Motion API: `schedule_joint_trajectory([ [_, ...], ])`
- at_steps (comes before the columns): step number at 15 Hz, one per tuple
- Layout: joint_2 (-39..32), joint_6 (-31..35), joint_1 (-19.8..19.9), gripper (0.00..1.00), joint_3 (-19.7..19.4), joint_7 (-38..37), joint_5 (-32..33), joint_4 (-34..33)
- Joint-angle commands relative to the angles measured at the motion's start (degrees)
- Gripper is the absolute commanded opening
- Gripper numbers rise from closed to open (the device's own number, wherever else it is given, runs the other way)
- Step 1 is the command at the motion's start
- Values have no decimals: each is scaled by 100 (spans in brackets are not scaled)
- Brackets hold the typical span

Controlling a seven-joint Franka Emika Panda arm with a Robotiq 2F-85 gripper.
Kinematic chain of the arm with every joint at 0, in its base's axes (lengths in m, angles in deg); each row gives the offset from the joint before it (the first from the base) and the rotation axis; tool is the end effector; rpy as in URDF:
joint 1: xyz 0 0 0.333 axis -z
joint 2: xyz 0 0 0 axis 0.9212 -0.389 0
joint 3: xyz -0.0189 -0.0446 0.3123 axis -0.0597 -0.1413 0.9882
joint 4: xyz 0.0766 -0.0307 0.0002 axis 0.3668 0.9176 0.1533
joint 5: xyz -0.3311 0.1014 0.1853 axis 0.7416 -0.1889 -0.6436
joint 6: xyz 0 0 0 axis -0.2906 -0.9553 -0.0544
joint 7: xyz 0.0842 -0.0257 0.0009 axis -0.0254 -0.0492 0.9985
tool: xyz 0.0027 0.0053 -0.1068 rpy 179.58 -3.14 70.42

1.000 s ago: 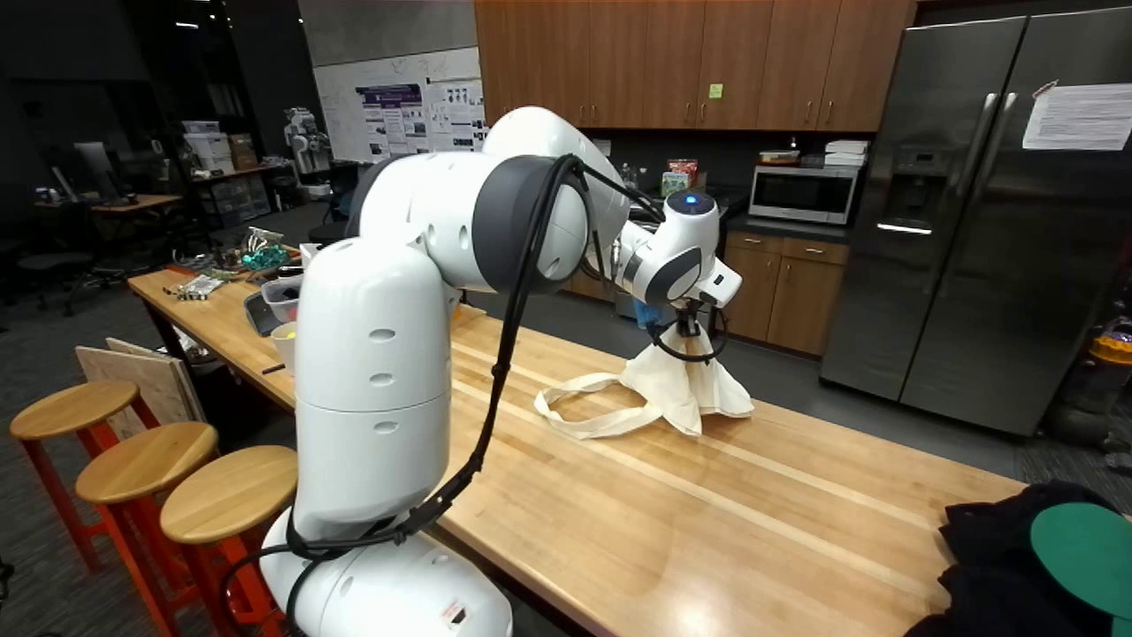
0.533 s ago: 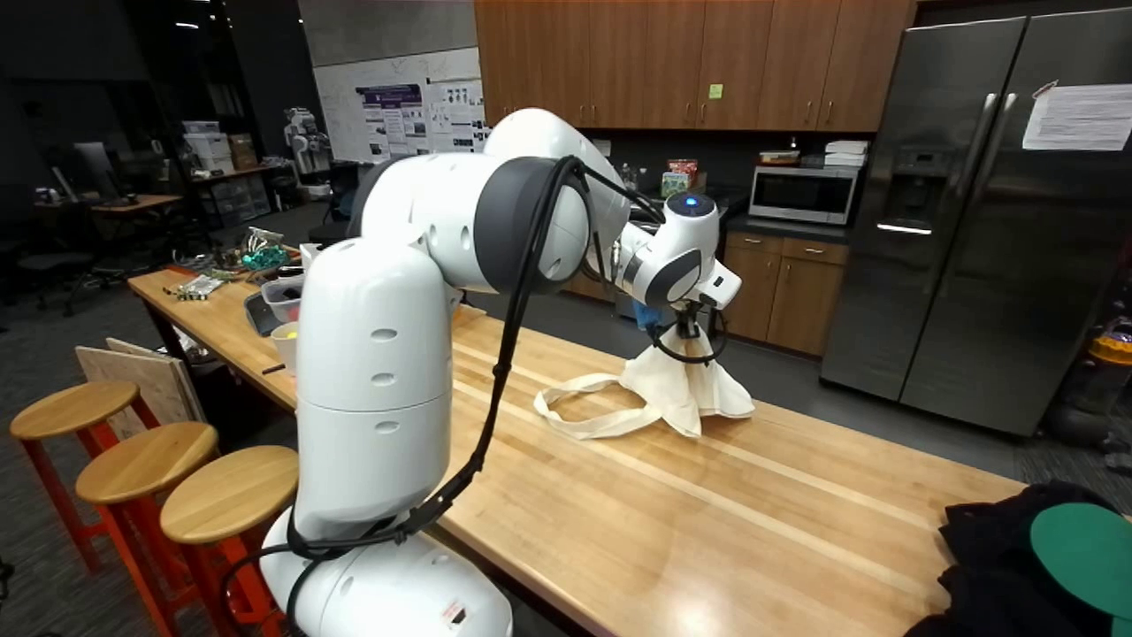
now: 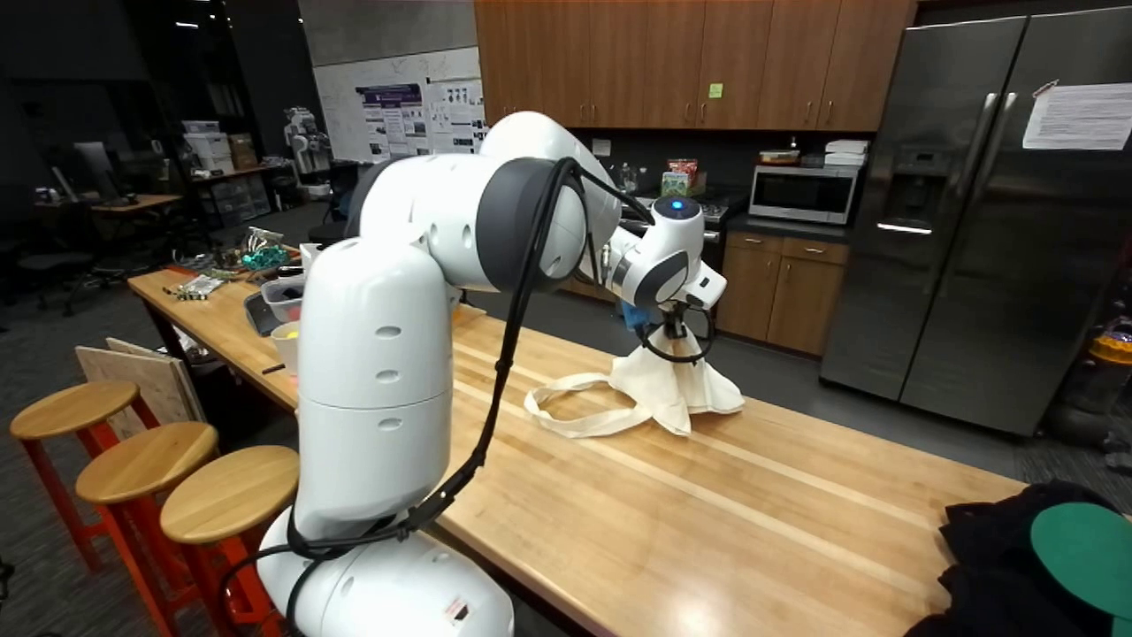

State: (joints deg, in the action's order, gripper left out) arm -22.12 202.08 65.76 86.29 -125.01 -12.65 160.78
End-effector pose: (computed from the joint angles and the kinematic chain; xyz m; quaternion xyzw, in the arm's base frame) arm 0.6417 -0.0227 0.4150 -0.8583 0.4409 -0.1918 0.1791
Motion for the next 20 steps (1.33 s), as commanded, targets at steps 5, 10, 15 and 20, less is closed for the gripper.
schedule_joint_trajectory([
  [5, 101, 217, -358, 1, 80, -132, 480, 185],
  [10, 104, 297, -620, 1, 139, -201, 869, 263],
  [15, 97, 301, -823, 1, 223, -277, 1141, 272],
  [20, 75, 309, -1001, 1, 277, -360, 1417, 269],
])
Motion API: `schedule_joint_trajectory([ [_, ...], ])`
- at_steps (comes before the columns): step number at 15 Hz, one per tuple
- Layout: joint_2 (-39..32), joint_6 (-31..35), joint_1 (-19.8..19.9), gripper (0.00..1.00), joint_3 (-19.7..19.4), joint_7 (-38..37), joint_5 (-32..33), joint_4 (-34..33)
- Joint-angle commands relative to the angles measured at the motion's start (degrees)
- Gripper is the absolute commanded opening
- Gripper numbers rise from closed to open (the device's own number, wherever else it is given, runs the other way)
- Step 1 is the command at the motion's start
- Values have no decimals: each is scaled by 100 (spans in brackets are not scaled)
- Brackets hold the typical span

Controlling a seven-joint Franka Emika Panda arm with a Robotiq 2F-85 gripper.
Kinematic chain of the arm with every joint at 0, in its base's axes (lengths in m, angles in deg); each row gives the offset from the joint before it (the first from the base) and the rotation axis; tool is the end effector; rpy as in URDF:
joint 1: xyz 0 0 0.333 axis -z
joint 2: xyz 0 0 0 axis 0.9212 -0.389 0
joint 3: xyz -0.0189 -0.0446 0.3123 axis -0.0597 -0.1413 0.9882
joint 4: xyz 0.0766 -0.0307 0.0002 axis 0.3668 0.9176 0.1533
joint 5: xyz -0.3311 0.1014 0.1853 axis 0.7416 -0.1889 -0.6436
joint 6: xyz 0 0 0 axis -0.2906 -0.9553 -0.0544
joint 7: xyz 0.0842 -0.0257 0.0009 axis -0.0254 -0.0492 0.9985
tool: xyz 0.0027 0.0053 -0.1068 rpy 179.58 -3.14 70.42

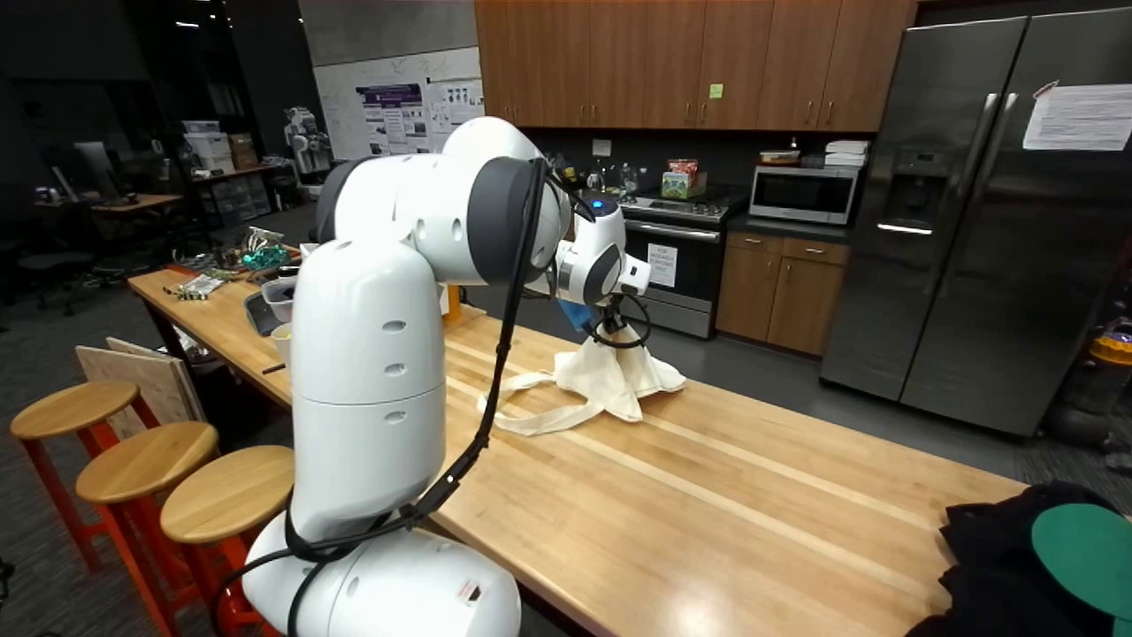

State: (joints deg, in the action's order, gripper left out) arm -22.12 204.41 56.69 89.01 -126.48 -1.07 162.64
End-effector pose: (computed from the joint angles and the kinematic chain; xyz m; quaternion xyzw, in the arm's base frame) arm 0.6284 0.1113 0.4053 -0.9225 0.2950 -0.2019 0.1455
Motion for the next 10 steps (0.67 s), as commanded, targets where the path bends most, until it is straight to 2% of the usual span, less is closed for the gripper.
schedule_joint_trajectory([
  [1, 65, 85, -140, 1, -2, -275, 355, 79],
  [7, 81, 107, -170, 1, -99, -668, 742, 72],
  [10, 106, 172, -111, 1, -278, -979, 882, 113],
])
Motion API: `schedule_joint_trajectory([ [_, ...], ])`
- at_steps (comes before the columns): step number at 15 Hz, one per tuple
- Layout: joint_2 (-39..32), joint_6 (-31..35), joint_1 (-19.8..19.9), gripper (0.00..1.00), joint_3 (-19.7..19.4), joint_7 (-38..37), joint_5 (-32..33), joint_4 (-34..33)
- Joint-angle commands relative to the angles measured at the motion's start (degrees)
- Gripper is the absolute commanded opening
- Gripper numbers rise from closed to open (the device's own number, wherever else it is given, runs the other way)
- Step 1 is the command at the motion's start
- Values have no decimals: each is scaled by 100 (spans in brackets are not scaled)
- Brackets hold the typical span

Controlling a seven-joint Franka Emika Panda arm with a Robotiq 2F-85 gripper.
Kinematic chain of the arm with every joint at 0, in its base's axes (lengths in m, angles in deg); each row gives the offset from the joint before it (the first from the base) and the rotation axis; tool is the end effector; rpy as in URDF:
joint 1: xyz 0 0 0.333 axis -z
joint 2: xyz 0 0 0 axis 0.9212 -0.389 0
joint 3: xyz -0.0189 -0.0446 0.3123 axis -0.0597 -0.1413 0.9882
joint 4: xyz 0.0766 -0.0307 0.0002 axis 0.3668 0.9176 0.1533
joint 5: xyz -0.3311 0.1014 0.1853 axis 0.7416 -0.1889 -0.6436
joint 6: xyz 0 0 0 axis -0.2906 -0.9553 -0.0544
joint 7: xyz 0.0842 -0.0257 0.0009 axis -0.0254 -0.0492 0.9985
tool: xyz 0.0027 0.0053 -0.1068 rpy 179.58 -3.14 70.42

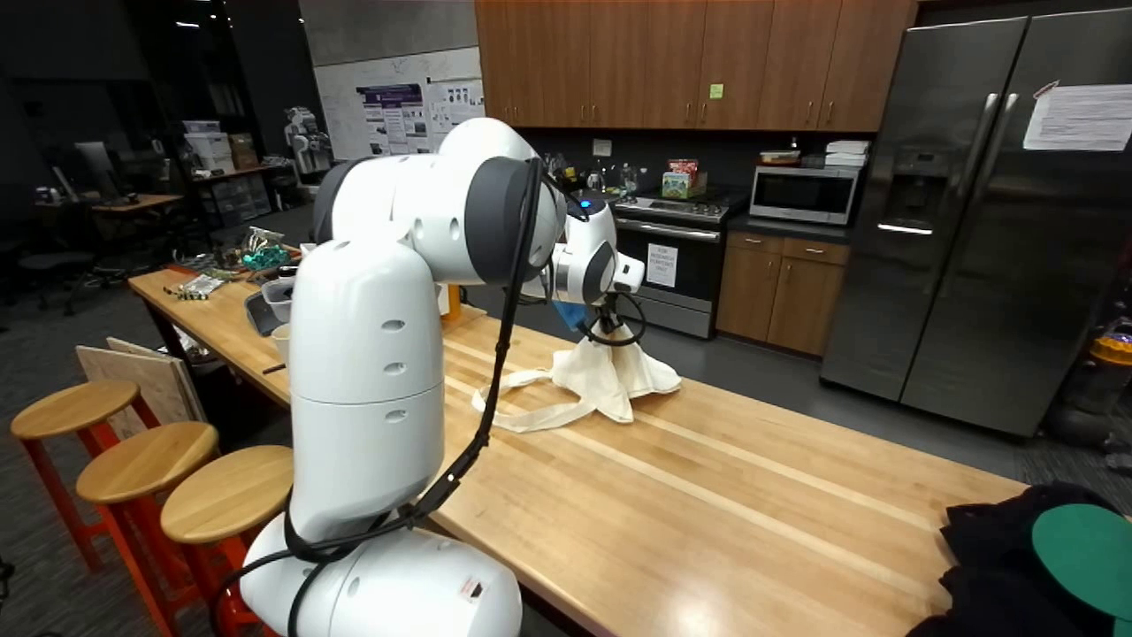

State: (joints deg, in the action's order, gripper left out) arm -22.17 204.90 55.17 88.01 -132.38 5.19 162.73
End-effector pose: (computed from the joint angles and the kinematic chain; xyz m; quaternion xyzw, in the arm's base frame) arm 0.6269 0.1214 0.4054 -0.9219 0.2974 -0.2138 0.1262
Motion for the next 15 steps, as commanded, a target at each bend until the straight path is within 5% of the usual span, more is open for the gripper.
schedule_joint_trajectory([
  [1, 133, 187, 62, 1, -268, -505, 340, 145],
  [15, 198, 604, 474, 1, -1178, -1026, 420, 324],
])
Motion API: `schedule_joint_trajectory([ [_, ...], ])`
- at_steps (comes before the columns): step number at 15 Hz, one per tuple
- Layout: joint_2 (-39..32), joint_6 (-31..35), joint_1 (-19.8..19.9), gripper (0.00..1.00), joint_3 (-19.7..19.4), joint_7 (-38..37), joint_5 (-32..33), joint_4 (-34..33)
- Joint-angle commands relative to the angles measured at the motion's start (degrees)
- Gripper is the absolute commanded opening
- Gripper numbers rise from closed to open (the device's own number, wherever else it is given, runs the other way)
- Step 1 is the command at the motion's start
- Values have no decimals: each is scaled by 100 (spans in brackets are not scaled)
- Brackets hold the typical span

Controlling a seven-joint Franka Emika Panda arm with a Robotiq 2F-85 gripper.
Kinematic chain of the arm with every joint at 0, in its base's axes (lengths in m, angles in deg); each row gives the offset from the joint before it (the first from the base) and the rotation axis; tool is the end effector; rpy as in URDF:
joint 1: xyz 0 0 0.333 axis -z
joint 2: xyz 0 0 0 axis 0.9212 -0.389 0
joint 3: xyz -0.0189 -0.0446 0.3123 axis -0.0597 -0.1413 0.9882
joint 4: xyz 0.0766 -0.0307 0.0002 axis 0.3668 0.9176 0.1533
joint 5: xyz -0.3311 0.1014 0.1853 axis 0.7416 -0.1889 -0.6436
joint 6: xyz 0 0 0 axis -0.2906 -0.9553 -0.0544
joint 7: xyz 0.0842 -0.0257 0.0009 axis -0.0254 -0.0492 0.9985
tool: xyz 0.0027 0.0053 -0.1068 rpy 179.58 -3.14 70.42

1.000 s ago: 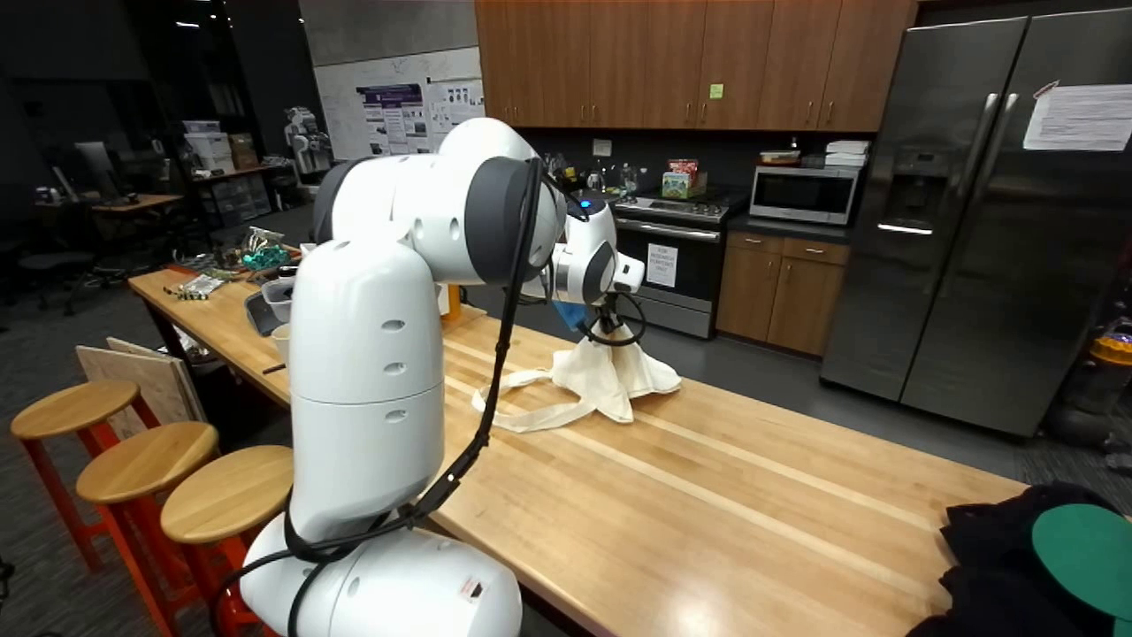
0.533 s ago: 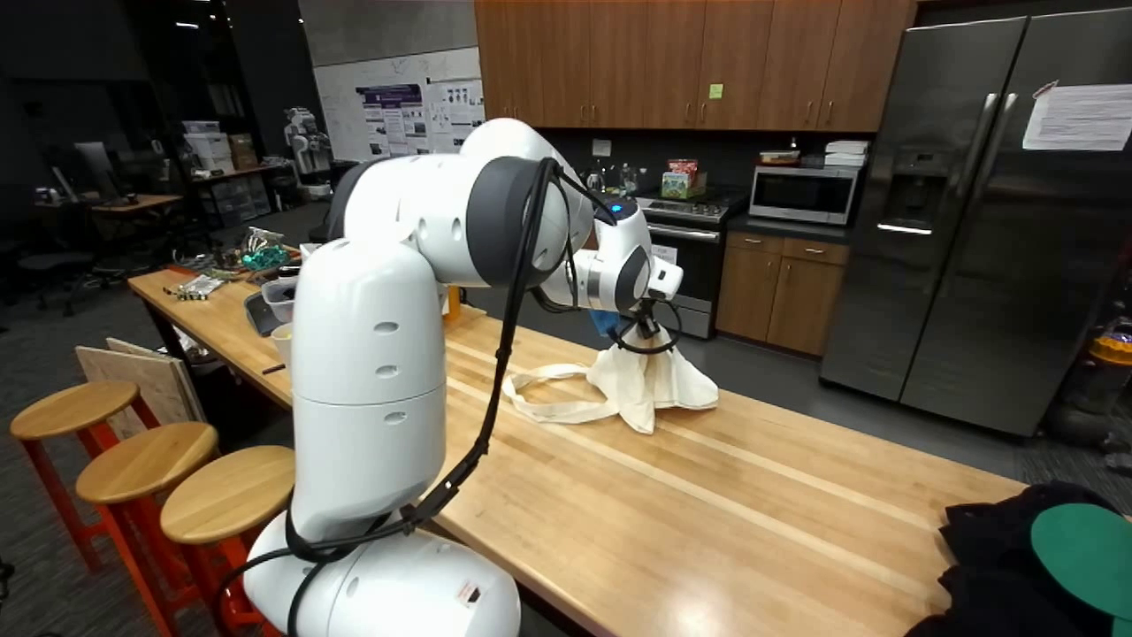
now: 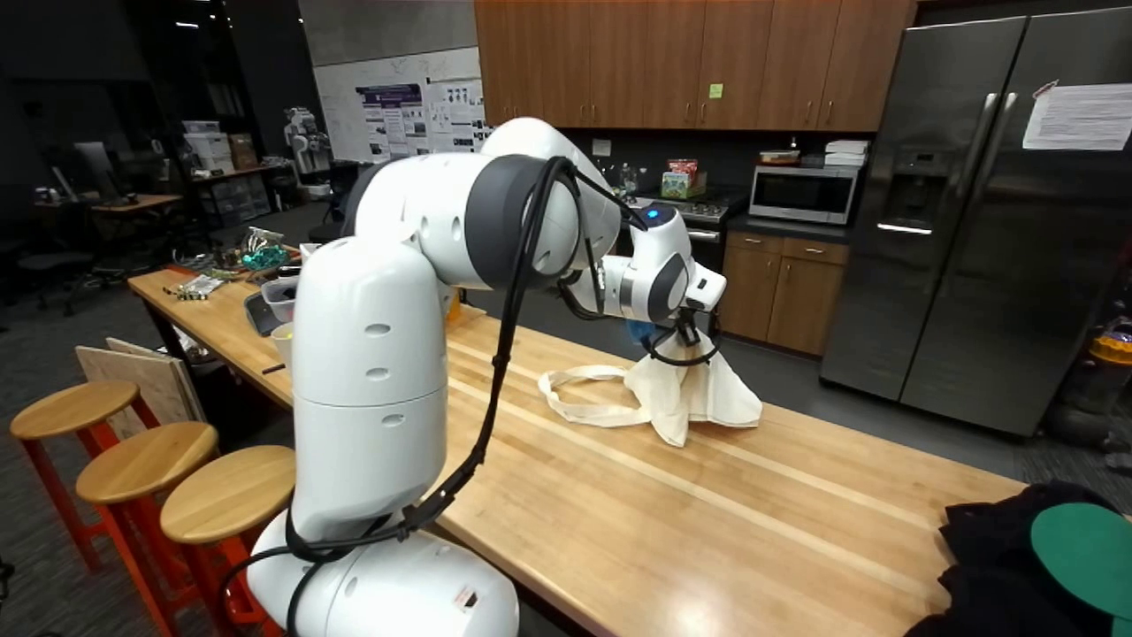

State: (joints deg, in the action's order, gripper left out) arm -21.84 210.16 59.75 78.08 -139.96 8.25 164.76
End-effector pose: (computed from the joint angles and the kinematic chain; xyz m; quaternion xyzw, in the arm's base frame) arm 0.6337 -0.0317 0.4063 -0.8535 0.4391 -0.2642 0.0950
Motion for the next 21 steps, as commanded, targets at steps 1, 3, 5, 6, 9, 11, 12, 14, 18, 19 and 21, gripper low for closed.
schedule_joint_trajectory([
  [1, 149, 87, 23, 1, -262, -320, 105, 102],
  [3, 130, 71, 47, 1, -407, -432, 88, 70],
  [5, 78, -7, 11, 1, -638, -681, 238, 4],
  [6, 47, -53, 9, 1, -736, -761, 275, -37],
  [9, -26, -174, -23, 1, -1033, -1080, 479, -110],
  [11, -98, -322, -57, 1, -1250, -1359, 732, -174],
  [12, -110, -393, -44, 1, -1307, -1459, 790, -186],
  [14, -149, -557, -5, 1, -1406, -1615, 820, -238],
  [18, -235, -890, 442, 1, -1185, -1908, 898, -394],
  [19, -280, -961, 518, 1, -1154, -1960, 861, -457],
  [21, -349, -1105, 678, 1, -1113, -2021, 784, -553],
])
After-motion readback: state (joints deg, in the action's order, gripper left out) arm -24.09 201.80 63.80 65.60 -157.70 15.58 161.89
